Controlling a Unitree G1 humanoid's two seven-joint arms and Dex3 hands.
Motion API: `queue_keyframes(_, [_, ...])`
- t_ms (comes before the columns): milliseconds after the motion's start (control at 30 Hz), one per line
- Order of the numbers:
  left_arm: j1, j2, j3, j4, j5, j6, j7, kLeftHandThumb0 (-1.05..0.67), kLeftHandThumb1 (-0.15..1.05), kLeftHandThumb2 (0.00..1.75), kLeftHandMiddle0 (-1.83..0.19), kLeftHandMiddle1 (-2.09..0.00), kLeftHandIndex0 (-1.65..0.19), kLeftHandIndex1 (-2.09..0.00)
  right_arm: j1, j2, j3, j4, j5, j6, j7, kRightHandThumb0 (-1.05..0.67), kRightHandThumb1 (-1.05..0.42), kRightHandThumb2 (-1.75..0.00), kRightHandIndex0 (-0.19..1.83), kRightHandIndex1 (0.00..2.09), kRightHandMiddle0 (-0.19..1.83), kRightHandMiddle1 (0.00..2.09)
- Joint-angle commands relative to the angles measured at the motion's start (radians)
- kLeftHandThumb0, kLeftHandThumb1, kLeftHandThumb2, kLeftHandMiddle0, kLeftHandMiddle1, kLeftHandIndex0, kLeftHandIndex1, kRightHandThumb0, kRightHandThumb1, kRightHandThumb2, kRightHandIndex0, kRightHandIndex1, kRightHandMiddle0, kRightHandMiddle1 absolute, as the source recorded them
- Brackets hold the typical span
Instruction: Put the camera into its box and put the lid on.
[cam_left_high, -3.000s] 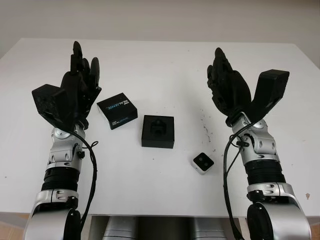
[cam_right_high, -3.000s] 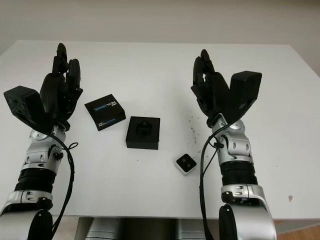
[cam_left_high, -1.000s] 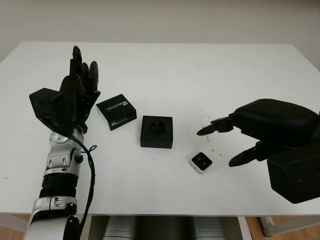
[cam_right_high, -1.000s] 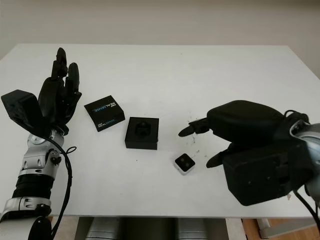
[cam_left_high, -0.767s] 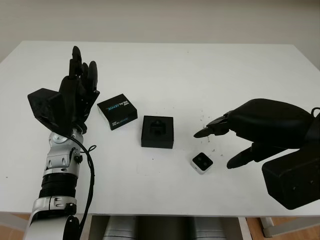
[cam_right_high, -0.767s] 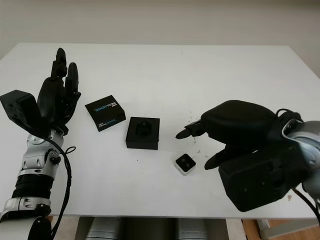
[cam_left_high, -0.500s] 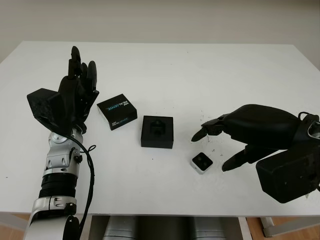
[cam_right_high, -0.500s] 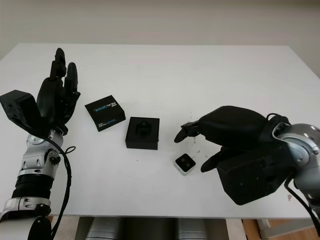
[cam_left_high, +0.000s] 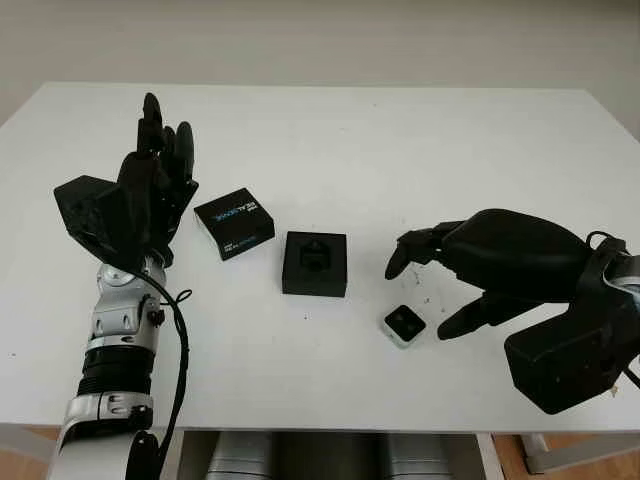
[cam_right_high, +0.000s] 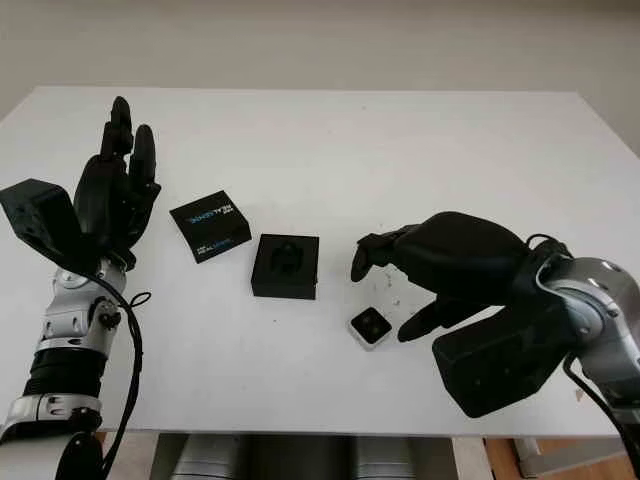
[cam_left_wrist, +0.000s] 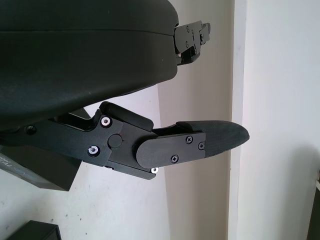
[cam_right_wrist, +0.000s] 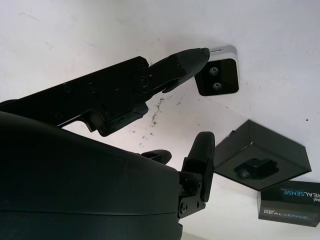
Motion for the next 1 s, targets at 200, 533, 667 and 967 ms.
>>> queue_keyframes(200, [-0.018,0.006,0.000,-0.011,-0.002,0.006,-0.001,-0.68,1.05,0.53,0.19,0.00,0.19,0.00,0.037,0.009,-0.003,0.006,0.004,-0.008,-0.014,-0.55,-0.92,-0.06,0.32,0.05,0.06,1.06])
queue_keyframes(533, [-0.016,-0.002,-0.005,-0.015,-0.001,0.011,0.002,-0.67,1.05,0.52,0.19,0.00,0.19,0.00,0.049,0.042,0.022,0.072,-0.045,-0.092,-0.101,-0.56,-0.90,-0.05,0.28,0.04,0.00,1.27])
queue_keyframes(667, [-0.012,-0.002,-0.010,-0.021,0.005,0.011,0.011,-0.67,1.05,0.53,0.19,0.00,0.19,0.00,0.038,0.054,0.030,0.103,-0.061,-0.120,-0.129,-0.56,-0.90,-0.05,0.25,0.03,-0.01,1.29])
queue_keyframes(967, [-0.002,0.003,-0.014,-0.042,0.006,0.021,0.018,-0.68,1.05,0.52,0.19,0.00,0.19,0.00,0.003,0.066,0.038,0.188,-0.056,-0.147,-0.156,-0.55,-0.91,-0.05,0.23,0.03,0.00,1.21])
